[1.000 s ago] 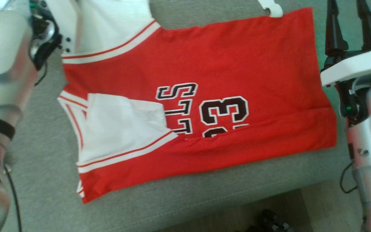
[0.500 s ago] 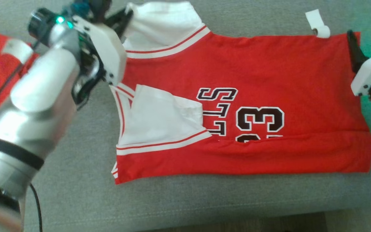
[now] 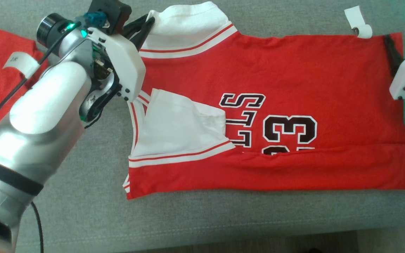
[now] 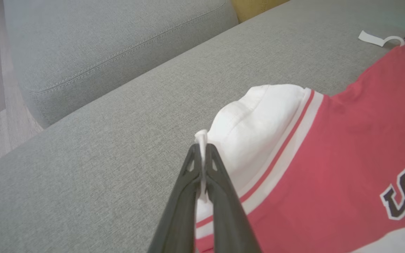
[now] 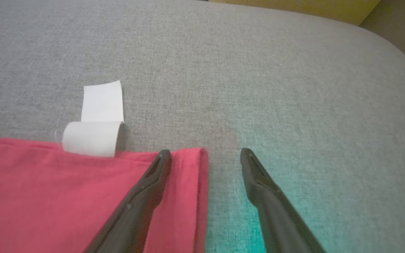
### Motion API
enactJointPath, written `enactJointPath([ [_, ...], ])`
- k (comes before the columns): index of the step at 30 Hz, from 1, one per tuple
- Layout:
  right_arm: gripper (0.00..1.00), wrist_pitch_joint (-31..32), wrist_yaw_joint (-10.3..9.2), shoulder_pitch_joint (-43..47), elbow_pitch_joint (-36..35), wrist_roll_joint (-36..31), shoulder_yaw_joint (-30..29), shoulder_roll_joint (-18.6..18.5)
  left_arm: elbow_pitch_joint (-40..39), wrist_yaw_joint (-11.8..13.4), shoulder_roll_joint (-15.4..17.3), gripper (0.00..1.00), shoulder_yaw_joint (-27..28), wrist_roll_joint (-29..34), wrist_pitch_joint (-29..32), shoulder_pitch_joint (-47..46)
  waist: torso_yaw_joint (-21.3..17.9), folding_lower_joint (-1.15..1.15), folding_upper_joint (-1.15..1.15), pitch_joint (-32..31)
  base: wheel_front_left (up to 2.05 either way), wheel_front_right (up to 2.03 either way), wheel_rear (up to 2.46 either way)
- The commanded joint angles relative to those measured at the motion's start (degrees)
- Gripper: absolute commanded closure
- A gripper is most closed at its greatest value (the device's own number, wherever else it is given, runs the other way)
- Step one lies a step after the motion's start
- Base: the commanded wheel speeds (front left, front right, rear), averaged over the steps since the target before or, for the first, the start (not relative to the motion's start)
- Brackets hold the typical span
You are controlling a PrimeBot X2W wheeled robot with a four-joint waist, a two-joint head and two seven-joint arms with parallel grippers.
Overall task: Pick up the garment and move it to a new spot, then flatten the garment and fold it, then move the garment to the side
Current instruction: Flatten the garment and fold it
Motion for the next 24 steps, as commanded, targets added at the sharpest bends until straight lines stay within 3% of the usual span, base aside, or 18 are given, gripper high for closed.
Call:
enactJointPath([
  [1,0.00,-0.3,0.20,-1.1,-0.7,0.4,1.1,-1.2,-1.9,0.6,2.6,1.00,2.1,-0.2,0.4,-2.7,0.0,0.00,0.00,0.3,0.00,0.00,0.00],
  [4,0.00,0.2,0.20,-2.1,0.3,1.1,3.5,-1.3,-2.8,1.1,3.0,1.00,2.1,-0.3,0.9,-2.8,0.0,0.00,0.00,0.7,0.00,0.00,0.00],
  [5,0.75,0.7,0.20,-2.3,0.4,1.6,4.4,-1.3,-3.0,1.3,3.1,1.00,2.1,-0.3,1.1,-2.8,0.0,0.00,0.00,0.8,0.00,0.00,0.00],
  [6,1.00,1.1,0.20,-2.5,0.5,2.3,5.3,-1.3,-3.1,1.4,3.3,1.00,2.1,-0.4,1.2,-2.8,-0.1,0.00,0.00,0.9,0.00,0.00,0.00],
  [24,1.00,-13.4,0.20,-12.7,3.4,6.1,7.6,-2.1,2.5,4.8,4.3,1.00,6.0,0.7,-4.6,-9.3,-1.5,0.00,0.00,2.9,0.00,0.00,0.00],
])
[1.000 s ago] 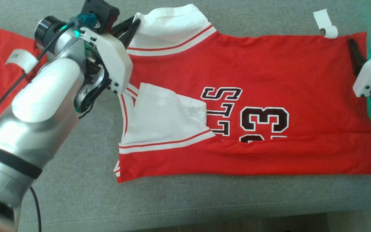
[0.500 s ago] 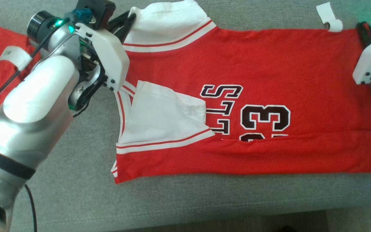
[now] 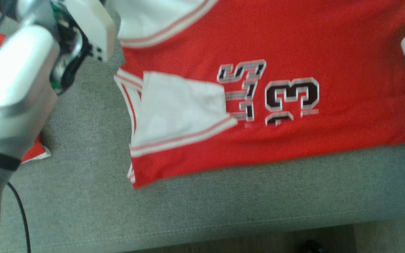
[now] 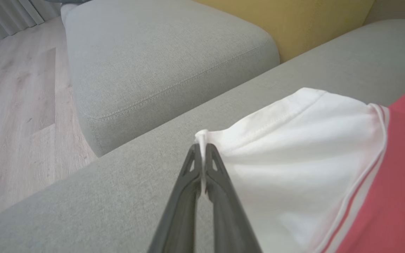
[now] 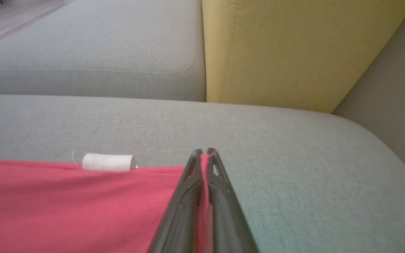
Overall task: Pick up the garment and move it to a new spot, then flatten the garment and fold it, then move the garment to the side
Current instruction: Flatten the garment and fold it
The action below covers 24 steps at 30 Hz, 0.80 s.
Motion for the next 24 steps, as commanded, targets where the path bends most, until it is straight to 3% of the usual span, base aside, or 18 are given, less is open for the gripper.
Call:
enactJointPath([
  [1,1.00,-1.4,0.20,-1.7,-0.4,0.2,0.2,-1.3,-0.1,0.9,2.1,1.00,3.3,0.4,-0.8,-3.7,0.0,0.00,0.00,0.4,0.00,0.00,0.00],
  [11,1.00,-5.2,0.20,-7.9,3.5,0.9,0.2,0.9,6.2,1.5,-0.9,1.00,4.3,1.1,-5.5,-8.7,0.0,0.00,0.00,1.6,0.00,0.00,0.00],
  [17,1.00,-7.1,0.20,-5.8,5.3,1.1,2.5,1.2,8.5,-0.1,-2.4,1.00,2.8,1.1,-7.4,-7.0,0.3,0.00,0.00,0.1,0.00,0.00,0.00],
  [24,1.00,-7.9,0.20,-1.5,5.1,3.6,4.5,0.1,7.1,-1.6,-1.7,1.00,1.0,0.8,-8.5,-2.4,0.6,0.00,0.00,-3.2,0.00,0.00,0.00],
])
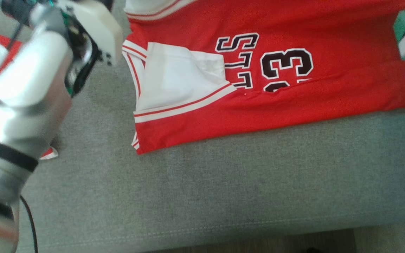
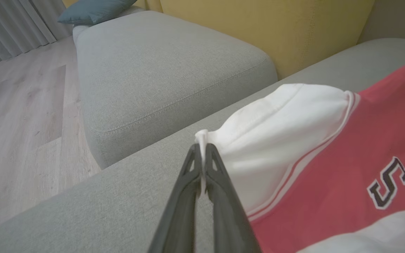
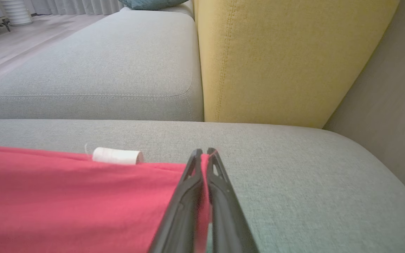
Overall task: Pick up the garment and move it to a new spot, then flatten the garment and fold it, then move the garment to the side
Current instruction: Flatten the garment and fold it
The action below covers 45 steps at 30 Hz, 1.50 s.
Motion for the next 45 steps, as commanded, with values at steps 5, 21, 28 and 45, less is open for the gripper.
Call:
enactJointPath([
  [5,1.00,0.5,0.20,4.4,-1.8,3.2,2.0,-2.1,-5.7,0.2,4.0,1.00,0.1,0.4,-0.4,2.5,0.5,0.00,0.00,-4.1,0.00,0.00,0.00],
  [21,1.00,8.9,0.20,16.5,-10.1,10.3,10.4,-10.2,-32.6,5.5,14.2,1.00,-4.7,-2.7,11.4,18.7,2.6,0.00,0.00,-10.9,0.00,0.00,0.00],
  [28,1.00,14.9,0.20,19.3,-12.4,12.1,13.6,-12.3,-36.4,6.6,15.9,1.00,-6.7,-3.3,13.3,22.8,2.1,0.00,0.00,-12.1,0.00,0.00,0.00],
  [45,0.00,24.7,0.20,23.7,-17.7,16.0,17.4,-15.4,-34.0,7.5,15.4,0.08,-9.2,-4.5,14.1,27.1,0.2,0.00,0.00,-13.7,0.00,0.00,0.00],
])
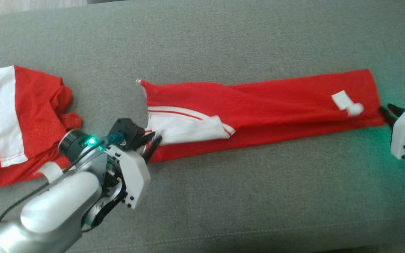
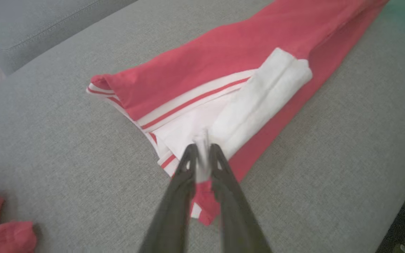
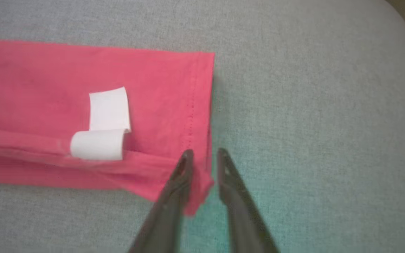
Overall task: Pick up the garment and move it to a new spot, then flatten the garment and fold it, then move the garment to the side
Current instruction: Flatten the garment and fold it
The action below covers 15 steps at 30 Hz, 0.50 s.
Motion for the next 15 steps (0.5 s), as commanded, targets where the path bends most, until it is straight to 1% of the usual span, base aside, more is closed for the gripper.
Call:
enactJointPath([
  [1,0.00,0.2,0.20,1.5,-0.9,0.6,-0.2,-2.3,-0.7,0.5,1.3,0.00,2.4,0.0,-0.6,-1.4,-0.1,0.00,0.00,-0.1,0.00,0.00,0.00],
  [6,0.00,1.1,0.20,1.8,-1.9,1.6,-1.4,-2.5,1.9,2.8,-0.3,0.00,3.7,0.0,-3.8,-0.7,-0.3,0.00,0.00,-0.7,0.00,0.00,0.00],
  [9,0.00,-0.7,0.20,1.3,-2.7,1.9,-3.4,-2.1,3.4,4.7,-1.3,0.00,5.9,-0.8,-6.8,-0.5,-0.4,0.00,0.00,-1.1,0.00,0.00,0.00],
  [10,0.00,-1.6,0.20,1.1,-3.1,2.0,-4.3,-1.8,3.9,5.5,-1.6,0.00,6.7,-0.9,-8.0,-0.5,-0.4,0.00,0.00,-1.3,0.00,0.00,0.00],
  [11,0.00,-4.3,0.20,0.9,-3.6,1.9,-6.3,-0.9,4.8,7.2,-2.4,0.00,8.9,-1.7,-11.1,-0.2,-0.5,0.00,0.00,-1.8,0.00,0.00,0.00],
  [15,0.00,-11.7,0.20,1.3,-5.5,0.9,-10.6,1.8,5.7,10.4,-4.5,0.00,15.1,-5.3,-18.3,1.6,-0.8,0.00,0.00,-2.7,0.00,0.00,0.00],
])
